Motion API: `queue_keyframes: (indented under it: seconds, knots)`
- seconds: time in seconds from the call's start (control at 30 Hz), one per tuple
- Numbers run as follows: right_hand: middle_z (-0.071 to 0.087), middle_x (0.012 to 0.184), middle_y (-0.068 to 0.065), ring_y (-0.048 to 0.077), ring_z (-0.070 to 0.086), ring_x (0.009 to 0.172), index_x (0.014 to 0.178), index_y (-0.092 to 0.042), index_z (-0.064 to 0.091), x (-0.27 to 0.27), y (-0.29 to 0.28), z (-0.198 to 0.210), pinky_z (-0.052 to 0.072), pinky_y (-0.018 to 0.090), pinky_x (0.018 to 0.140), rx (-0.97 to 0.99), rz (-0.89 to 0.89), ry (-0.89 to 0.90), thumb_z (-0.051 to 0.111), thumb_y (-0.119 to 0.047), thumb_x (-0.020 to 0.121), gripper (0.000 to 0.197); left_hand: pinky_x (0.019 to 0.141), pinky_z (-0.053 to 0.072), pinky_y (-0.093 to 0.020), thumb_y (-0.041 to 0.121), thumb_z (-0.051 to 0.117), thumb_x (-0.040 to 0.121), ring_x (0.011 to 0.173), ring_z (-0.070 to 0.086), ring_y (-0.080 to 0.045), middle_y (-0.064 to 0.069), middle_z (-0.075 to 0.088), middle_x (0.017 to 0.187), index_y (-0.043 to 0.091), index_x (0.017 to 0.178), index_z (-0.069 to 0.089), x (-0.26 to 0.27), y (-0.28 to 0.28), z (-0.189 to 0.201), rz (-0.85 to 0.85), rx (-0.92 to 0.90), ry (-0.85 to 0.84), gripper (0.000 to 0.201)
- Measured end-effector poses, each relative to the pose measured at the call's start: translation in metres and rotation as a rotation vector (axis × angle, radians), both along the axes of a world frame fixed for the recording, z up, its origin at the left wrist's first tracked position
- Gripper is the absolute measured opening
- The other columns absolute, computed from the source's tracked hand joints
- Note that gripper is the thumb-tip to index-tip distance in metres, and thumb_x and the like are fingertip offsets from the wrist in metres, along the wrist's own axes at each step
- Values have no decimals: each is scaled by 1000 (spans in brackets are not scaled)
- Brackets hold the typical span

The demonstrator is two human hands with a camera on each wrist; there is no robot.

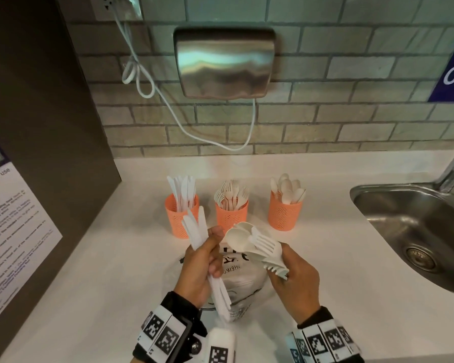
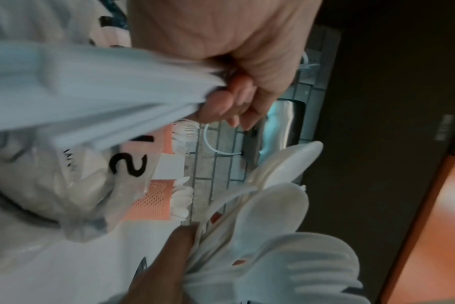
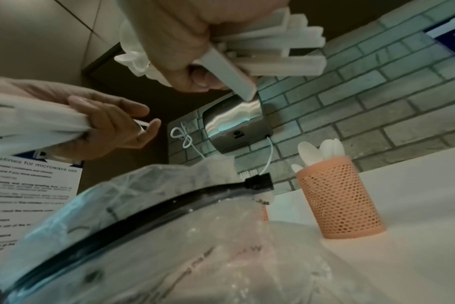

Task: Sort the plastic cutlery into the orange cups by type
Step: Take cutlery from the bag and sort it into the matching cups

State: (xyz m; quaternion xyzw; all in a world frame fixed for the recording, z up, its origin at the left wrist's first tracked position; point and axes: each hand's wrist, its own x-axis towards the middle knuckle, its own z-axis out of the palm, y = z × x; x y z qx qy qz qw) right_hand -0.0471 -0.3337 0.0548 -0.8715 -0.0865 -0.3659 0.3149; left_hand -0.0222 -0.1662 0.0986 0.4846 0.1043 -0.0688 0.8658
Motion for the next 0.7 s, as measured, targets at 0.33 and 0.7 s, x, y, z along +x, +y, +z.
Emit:
queue_keyframes:
  seconds: [0.33, 0.7]
  knots:
    - [65, 63, -3, 17, 58, 46, 100, -24, 50, 7, -7, -5, 34, 14, 39, -181, -139, -4, 48, -26, 68, 31, 49, 42, -30, 30, 68, 77, 48, 47, -20, -9, 58, 56, 10, 72, 64, -19, 7, 24, 193, 792, -624, 21]
    - [63, 60, -4, 17, 58, 47, 96, -23, 48, 3, 2, -14, 36, 15, 37, -204, -117, 114, 77, -19, 54, 52, 53, 41, -30, 22, 65, 82, 48, 47, -13, 4, 53, 51, 17, 68, 57, -14, -13, 14, 109, 1036, -522, 17]
